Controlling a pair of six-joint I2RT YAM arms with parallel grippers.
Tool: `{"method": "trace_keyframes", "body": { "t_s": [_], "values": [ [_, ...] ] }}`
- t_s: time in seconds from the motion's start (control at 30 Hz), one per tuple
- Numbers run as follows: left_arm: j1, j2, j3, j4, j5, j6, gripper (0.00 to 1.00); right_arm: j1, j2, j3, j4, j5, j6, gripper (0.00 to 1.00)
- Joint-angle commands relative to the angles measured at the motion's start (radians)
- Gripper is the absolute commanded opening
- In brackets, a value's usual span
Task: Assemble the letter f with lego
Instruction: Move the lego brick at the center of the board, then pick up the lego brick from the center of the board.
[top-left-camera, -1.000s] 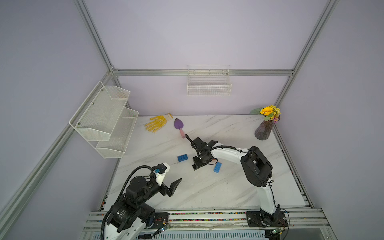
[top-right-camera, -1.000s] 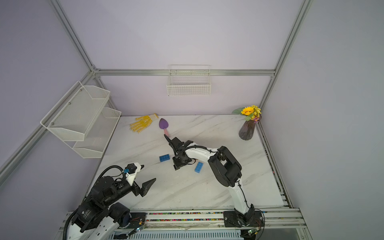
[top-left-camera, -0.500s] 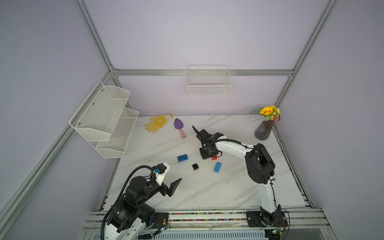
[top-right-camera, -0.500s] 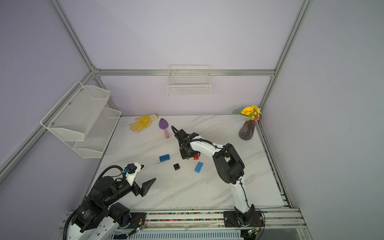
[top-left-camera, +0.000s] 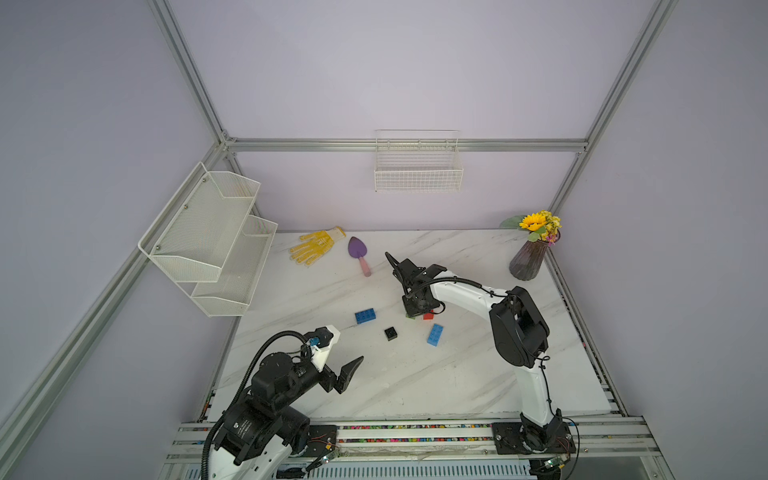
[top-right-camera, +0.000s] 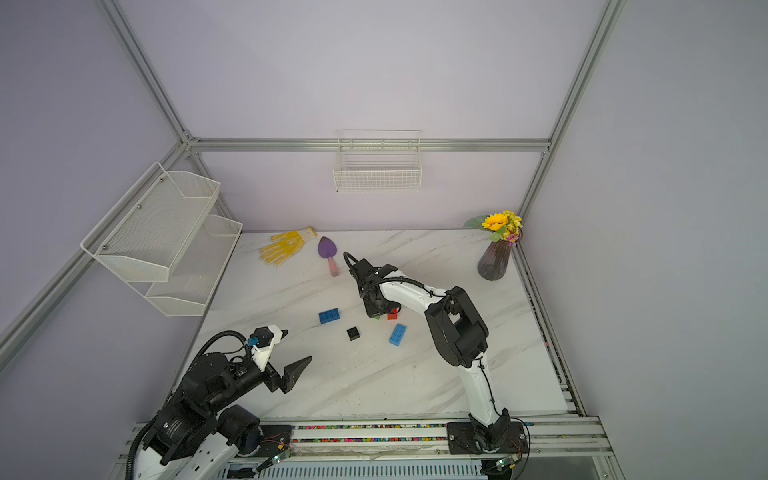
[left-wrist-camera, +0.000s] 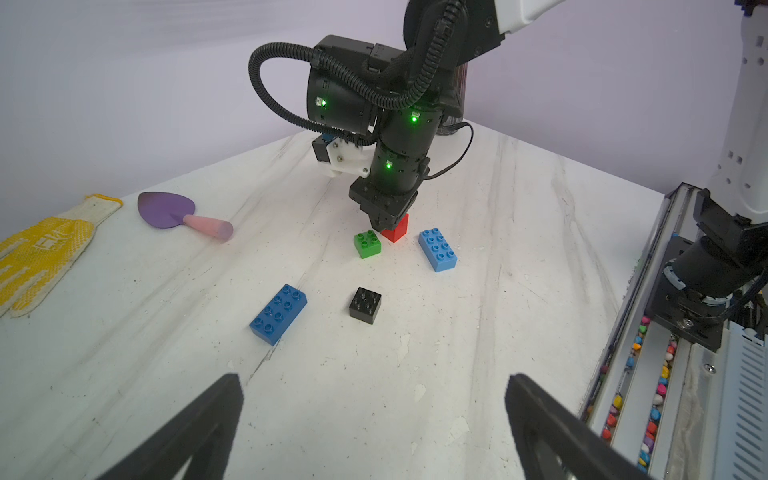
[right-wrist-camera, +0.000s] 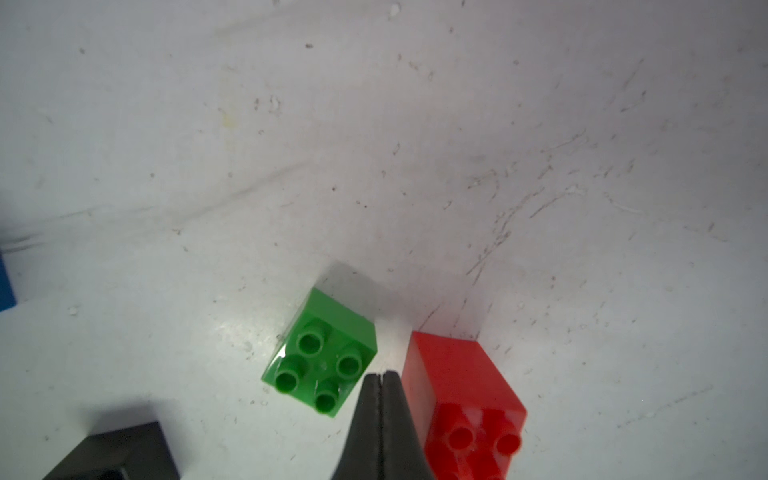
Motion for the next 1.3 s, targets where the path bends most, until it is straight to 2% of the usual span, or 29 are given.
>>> {"method": "trace_keyframes", "body": {
  "t_s": [0.0, 0.1, 0.33, 0.63, 0.73, 0.9, 0.93, 1.03, 1.13, 1.27],
  "values": [
    [-0.003, -0.006, -0.001, 0.025, -0.005, 0.028, 1.00, -0.002, 0.037, 0.008, -0.011, 0.014, 0.017, 0.00],
    [-0.004, -0.007, -0.001, 0.025, -0.006, 0.027, 1.00, -0.002, 0.053, 0.013, 0.006, -0.020, 0.010, 0.00],
    [-0.003, -0.004, -0.001, 0.025, -0.010, 0.027, 1.00, 0.002, 0.065, 0.026, 0.099, -0.186, -0.033, 0.00],
    [-0.002, 0.005, -0.001, 0.026, -0.007, 0.029, 1.00, 0.010, 0.066, 0.047, 0.117, -0.266, -0.059, 0.00],
    [-0.002, 0.009, -0.002, 0.028, -0.002, 0.029, 1.00, 0.010, 0.056, 0.058, 0.087, -0.247, -0.067, 0.00],
    [-0.002, 0.020, -0.004, 0.031, 0.008, 0.029, 1.00, 0.012, -0.028, 0.037, -0.017, -0.115, -0.012, 0.00],
    [-0.002, 0.021, -0.003, 0.032, 0.009, 0.027, 1.00, 0.012, -0.056, 0.023, -0.026, -0.102, 0.009, 0.01],
    [-0.002, 0.022, -0.005, 0.033, 0.020, 0.029, 1.00, 0.020, -0.147, -0.039, -0.023, -0.096, 0.075, 0.17],
    [-0.002, 0.024, -0.006, 0.034, 0.037, 0.030, 1.00, 0.035, -0.203, -0.075, -0.039, -0.091, 0.138, 0.22],
    [-0.002, 0.035, -0.006, 0.036, 0.052, 0.030, 1.00, 0.067, -0.255, -0.096, -0.092, -0.018, 0.244, 0.34]
  ]
}}
